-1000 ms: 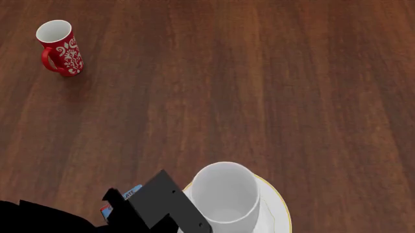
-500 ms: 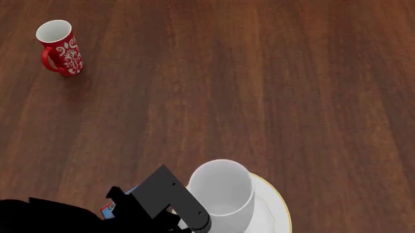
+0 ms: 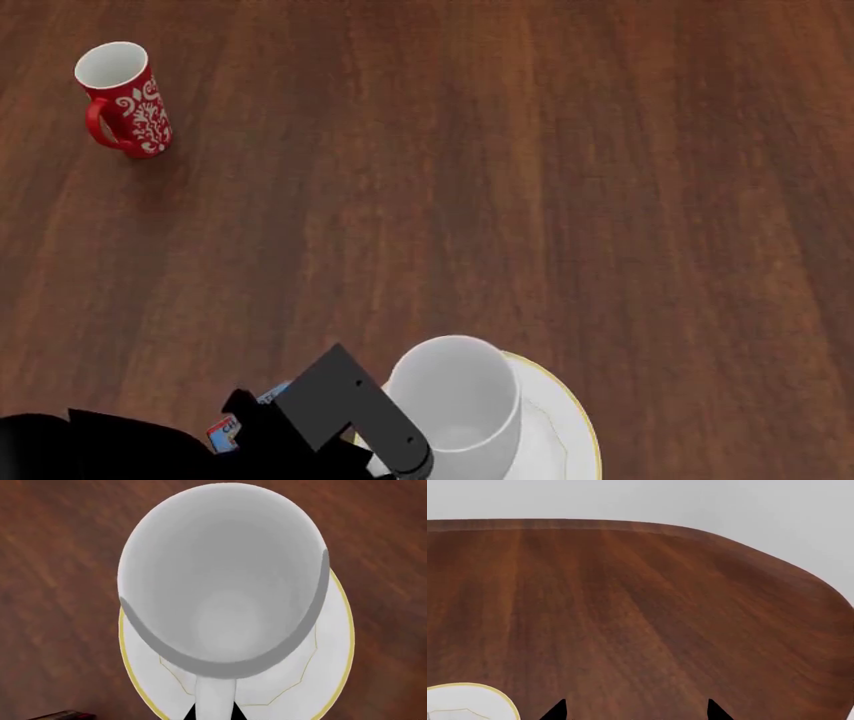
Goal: Put the white mug on the plate.
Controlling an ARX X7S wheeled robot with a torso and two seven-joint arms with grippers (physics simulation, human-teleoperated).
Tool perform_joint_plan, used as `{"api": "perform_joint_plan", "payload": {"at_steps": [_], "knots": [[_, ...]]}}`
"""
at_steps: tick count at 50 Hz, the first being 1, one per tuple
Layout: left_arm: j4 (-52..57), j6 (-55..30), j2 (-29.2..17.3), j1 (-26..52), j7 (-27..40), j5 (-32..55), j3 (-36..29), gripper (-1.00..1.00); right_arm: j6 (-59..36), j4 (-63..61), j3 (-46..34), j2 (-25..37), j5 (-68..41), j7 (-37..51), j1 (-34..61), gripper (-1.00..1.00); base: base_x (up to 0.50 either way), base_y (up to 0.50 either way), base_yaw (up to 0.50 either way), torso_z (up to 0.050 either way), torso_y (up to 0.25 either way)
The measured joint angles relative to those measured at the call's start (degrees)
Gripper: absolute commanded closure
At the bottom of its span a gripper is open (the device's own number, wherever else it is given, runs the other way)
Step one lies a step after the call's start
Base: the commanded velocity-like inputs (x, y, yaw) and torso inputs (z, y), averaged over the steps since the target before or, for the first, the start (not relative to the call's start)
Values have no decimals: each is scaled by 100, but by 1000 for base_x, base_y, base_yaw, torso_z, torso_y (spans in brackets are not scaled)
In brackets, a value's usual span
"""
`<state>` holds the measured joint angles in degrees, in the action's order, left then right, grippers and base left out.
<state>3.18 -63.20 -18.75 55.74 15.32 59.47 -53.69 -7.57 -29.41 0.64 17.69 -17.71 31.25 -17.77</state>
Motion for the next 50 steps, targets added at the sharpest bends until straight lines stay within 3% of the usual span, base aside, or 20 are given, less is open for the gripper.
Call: {"api": "perform_joint_plan", "payload": {"at_steps": [12,13,34,50], "knots": [[-37,-6,-8,10,-31,9,-51,100,50,14,-5,16,1,14,-33,-100,2,-1,-1,0,-2],[-39,-14,-9,11,-32,12,-57,-100,53,16,-6,17,0,15,-34,-100,0,0,0,0,0],[269,-289,-180,80,79,120,-172,-100,-14,-89,-38,61,-16,82,-28,-100,0,0,0,0,0],[1001,-704,-433,349,585,813,304,-100,-78,-181,-52,113,-31,130,-20,-100,0,0,0,0,0]]}}
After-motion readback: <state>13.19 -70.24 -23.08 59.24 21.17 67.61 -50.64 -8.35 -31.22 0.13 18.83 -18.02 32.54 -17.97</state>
